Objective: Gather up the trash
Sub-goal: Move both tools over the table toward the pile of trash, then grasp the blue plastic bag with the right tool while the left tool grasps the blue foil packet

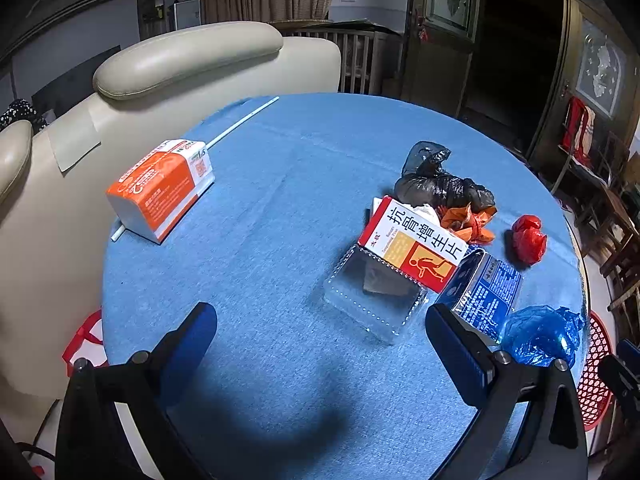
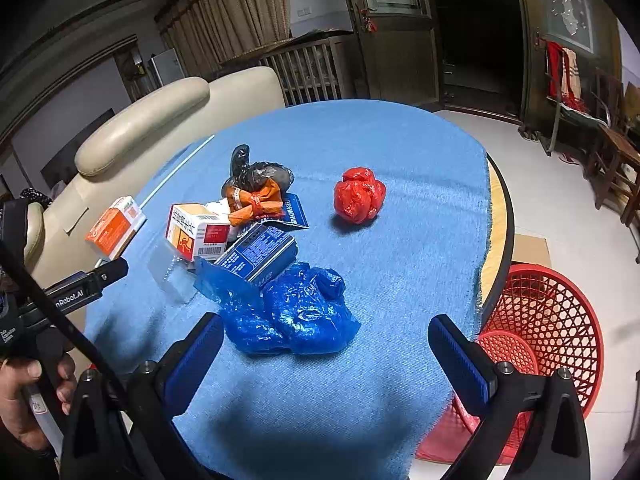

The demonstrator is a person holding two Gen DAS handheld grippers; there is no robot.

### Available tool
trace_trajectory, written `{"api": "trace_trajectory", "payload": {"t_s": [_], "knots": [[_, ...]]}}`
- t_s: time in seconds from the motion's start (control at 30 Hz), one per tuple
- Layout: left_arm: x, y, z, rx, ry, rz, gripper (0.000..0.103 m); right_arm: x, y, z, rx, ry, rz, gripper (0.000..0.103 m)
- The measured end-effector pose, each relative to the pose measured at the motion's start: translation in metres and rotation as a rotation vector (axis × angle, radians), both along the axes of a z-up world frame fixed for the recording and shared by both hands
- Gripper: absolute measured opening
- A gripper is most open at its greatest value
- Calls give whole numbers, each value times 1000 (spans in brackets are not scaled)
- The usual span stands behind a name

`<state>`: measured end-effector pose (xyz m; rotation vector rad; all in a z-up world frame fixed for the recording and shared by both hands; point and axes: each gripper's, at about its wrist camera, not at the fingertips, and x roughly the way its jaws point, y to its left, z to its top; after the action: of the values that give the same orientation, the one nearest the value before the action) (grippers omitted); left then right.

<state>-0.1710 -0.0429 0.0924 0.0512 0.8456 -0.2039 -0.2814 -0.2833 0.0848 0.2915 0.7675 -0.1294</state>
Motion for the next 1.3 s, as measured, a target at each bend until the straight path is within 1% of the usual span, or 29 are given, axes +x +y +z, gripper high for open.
{"api": "trace_trajectory", "payload": {"t_s": [0.57,0.7,0.87,1.1,1.23,1.27,1.3], "knots": [[11,-11,-9,-2,26,-26,103,12,9,-6,-6,22,30,103],[13,-10,-12,-14,37,-24,103,15,9,-10,-6,31,34,103],[14,-10,-17,-24,56,-33,103,21,11,-17,-1,55,45,103],[13,-13,-24,-24,80,-53,103,42,17,-31,-8,86,72,103],[15,-14,-25,-27,89,-58,103,57,19,-44,25,105,98,103],[15,-15,-24,-26,89,-63,103,60,19,-46,37,104,107,101],[15,-17,-24,-24,89,-72,103,61,19,-49,51,102,116,92]]}}
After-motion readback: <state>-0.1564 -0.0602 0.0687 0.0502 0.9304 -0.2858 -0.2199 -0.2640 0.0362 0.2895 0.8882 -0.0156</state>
